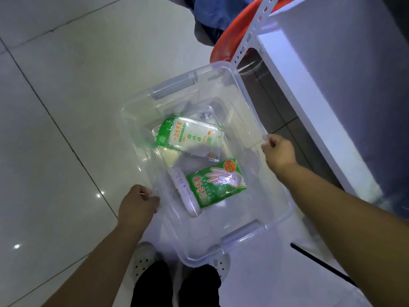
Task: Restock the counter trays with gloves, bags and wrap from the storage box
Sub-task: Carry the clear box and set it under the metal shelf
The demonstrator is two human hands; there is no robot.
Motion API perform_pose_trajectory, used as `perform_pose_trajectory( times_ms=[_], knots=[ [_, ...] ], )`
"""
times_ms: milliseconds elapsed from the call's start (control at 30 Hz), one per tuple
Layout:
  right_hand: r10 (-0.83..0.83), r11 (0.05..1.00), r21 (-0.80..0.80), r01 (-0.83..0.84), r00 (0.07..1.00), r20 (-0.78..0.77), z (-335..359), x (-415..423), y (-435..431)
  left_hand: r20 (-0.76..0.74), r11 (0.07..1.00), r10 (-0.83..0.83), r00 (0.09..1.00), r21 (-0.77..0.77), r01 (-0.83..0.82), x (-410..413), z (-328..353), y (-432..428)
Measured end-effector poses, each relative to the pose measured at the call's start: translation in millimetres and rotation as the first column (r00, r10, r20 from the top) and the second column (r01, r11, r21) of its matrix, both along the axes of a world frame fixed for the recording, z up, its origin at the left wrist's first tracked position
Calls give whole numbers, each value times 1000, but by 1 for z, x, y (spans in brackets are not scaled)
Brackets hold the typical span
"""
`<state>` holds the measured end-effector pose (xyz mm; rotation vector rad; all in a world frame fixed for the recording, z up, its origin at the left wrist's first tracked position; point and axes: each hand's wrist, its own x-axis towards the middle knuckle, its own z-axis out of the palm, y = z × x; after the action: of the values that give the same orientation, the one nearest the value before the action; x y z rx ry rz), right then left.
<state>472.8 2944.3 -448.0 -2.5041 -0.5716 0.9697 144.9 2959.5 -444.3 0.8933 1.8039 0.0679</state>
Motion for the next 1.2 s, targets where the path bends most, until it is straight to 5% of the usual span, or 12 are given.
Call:
perform_pose_trajectory(
  times_ms=[300,500,633,800,1200],
  knots=[
    [88,996,-28,-88,996,16,28,-6,-13,-161,955,-296,942,-70,288,7,23,11],
    [70,986,147,-84,992,102,130,-16,-65,-161,853,-492,855,109,511,39,104,18],
    [-78,967,257,7,961,267,216,-9,-116,-85,769,-595,800,231,596,88,169,17],
    [-407,895,359,263,810,422,298,15,-176,21,685,-694,719,326,651,155,245,3],
    [-849,527,340,779,498,176,316,71,-158,54,610,-770,636,353,709,179,297,-43]
  ],
)
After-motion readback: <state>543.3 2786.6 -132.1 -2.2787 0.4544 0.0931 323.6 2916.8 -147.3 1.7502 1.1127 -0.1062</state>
